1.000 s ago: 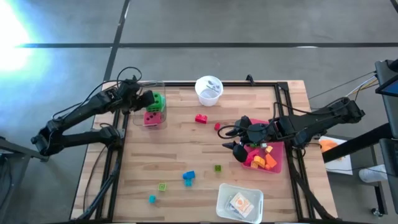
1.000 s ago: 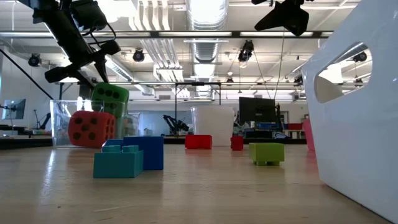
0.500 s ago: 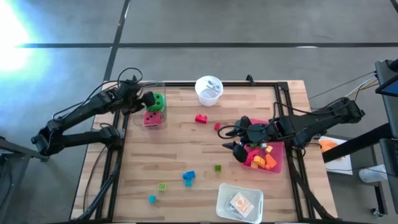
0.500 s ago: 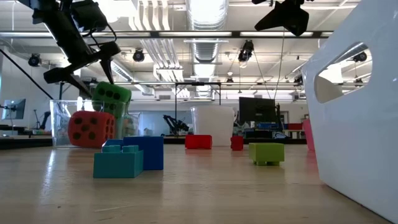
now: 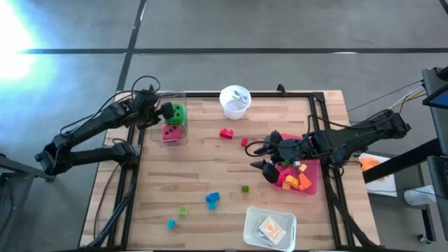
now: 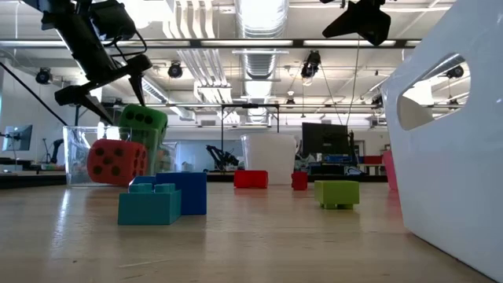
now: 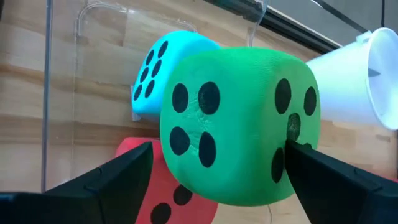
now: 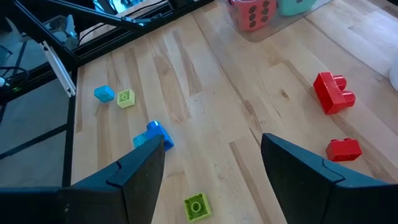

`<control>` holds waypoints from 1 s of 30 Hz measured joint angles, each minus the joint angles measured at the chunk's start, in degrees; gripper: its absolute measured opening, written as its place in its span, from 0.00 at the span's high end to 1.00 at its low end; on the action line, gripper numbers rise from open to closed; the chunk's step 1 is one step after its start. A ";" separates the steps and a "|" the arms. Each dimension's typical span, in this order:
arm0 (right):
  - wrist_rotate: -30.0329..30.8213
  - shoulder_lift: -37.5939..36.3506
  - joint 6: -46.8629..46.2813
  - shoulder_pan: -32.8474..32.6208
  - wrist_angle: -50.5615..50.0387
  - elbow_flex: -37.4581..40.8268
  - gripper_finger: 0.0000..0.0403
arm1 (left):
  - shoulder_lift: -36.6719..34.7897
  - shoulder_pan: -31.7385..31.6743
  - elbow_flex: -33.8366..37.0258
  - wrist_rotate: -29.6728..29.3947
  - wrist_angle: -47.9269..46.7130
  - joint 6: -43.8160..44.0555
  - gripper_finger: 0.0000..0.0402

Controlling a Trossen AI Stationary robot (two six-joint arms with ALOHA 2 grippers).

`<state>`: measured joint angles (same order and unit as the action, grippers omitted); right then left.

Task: Pick & Place Toys
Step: Put the green dice into the transparent bin, then put the light green game piece into the pink bin

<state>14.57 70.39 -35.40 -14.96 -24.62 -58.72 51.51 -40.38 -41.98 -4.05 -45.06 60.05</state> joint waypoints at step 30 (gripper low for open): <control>-0.07 0.00 1.07 -0.01 0.00 0.00 0.36 | -3.50 0.00 0.00 -3.91 -0.49 -0.15 0.11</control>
<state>14.50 70.39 -34.32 -14.97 -24.62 -58.72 48.01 -40.38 -41.98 -7.96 -45.55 59.90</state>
